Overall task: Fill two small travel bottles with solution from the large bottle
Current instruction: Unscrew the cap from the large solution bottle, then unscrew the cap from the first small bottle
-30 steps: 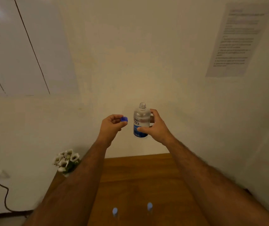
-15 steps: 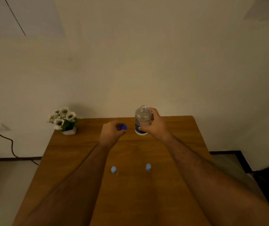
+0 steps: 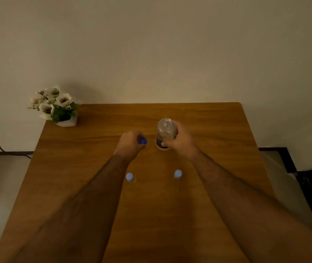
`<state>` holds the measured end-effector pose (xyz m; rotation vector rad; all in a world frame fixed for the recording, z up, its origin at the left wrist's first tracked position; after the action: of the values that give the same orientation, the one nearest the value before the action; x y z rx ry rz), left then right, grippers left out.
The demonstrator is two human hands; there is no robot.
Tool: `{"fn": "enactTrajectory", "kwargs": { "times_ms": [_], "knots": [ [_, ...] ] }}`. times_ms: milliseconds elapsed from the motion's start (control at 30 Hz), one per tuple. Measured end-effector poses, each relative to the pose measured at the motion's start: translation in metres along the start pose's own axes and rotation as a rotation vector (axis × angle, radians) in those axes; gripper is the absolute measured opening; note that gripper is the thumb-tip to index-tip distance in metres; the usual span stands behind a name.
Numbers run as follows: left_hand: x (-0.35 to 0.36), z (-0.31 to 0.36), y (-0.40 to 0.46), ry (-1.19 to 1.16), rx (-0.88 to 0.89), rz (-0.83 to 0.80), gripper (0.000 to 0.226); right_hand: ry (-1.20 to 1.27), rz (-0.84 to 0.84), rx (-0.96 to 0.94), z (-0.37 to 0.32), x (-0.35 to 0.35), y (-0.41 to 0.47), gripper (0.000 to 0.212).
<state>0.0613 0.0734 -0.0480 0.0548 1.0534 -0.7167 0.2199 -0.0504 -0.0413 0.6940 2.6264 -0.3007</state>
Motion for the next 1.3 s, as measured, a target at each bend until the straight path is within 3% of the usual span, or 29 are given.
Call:
{"fn": "enactTrajectory", "kwargs": {
  "times_ms": [367, 900, 1167, 1300],
  "knots": [
    [0.029, -0.019, 0.02, 0.119, 0.055, -0.057, 0.033, -0.039, -0.114, -0.001, 0.027, 0.01, 0.013, 0.09],
    [0.046, -0.02, 0.027, 0.211, 0.105, -0.066, 0.026, -0.033, -0.129, -0.028, 0.033, 0.011, 0.015, 0.09],
    [0.044, -0.022, 0.026, 0.186, 0.06, -0.079, 0.055, -0.117, -0.137, -0.018, 0.038, 0.008, 0.013, 0.087],
    [0.032, -0.024, 0.018, 0.119, 0.022, -0.056, 0.049, -0.085, -0.155, 0.056, 0.052, -0.001, -0.002, 0.089]
  ]
}}
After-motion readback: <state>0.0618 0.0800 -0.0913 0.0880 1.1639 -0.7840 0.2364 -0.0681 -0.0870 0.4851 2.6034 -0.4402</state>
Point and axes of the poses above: each hand's wrist, its own y-axis towards the middle knuckle, its own x-axis out of the palm, z = x × y, the point moved 4 cm from there along y, towards the middle knuckle, and after that the axes turned 8 degrees about -x, right-handed, at the moved point
